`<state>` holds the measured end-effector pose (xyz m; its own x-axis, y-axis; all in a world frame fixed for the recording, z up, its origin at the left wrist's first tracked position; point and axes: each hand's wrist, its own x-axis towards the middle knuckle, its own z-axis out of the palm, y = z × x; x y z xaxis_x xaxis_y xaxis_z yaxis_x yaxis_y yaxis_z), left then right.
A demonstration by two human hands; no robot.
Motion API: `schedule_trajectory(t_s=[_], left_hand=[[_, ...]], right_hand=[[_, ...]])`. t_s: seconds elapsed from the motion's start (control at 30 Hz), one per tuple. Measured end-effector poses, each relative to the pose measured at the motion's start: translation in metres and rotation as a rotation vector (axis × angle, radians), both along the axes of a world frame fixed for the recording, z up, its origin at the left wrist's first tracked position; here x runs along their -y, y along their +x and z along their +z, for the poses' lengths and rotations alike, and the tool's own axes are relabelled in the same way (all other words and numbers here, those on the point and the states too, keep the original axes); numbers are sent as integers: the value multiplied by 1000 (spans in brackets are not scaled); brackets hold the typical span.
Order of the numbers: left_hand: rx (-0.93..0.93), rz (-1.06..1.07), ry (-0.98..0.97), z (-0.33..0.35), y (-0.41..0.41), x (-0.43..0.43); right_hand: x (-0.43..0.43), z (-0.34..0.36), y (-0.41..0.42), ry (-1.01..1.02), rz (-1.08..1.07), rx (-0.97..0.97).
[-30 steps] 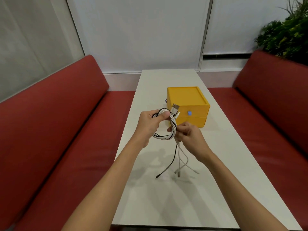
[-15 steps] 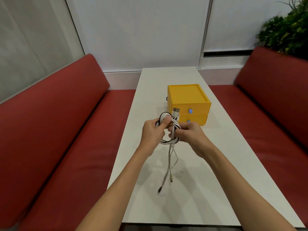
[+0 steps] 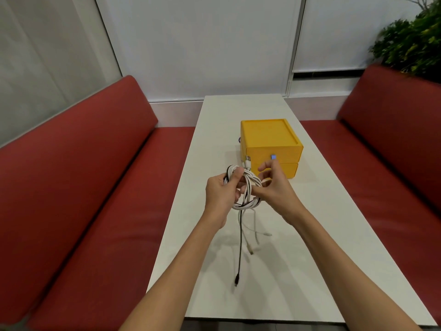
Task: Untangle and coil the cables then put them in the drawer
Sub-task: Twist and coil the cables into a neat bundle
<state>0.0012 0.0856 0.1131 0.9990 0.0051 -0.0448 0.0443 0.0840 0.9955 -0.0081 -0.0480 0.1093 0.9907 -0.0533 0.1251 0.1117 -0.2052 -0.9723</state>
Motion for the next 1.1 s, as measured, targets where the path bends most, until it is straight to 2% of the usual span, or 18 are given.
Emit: schedule_trajectory(t_s=[0.2, 0.3, 0.37, 0.5, 0.67, 0.83, 0.97, 1.1], left_hand=[[132, 29, 34, 0, 7, -13], [167, -51, 29, 4, 7, -12], [159, -60, 38, 6, 7, -13], [66, -56, 7, 11, 8, -18], [123, -147, 35, 14, 11, -31], [217, -281, 132, 11, 6, -46], [283, -295, 117, 15, 2, -40], [217, -264, 68, 7, 10, -34]], right_hand=[[17, 6, -10, 14, 99, 45], [12, 11, -17, 63, 213, -59], [13, 16, -19, 191, 284, -170], [24, 24, -18, 655, 326, -459], [29, 30, -9, 802, 223, -501], [56, 44, -9, 606, 288, -633], [74, 56, -10, 239, 344, -698], [88, 53, -7, -27, 393, -639]])
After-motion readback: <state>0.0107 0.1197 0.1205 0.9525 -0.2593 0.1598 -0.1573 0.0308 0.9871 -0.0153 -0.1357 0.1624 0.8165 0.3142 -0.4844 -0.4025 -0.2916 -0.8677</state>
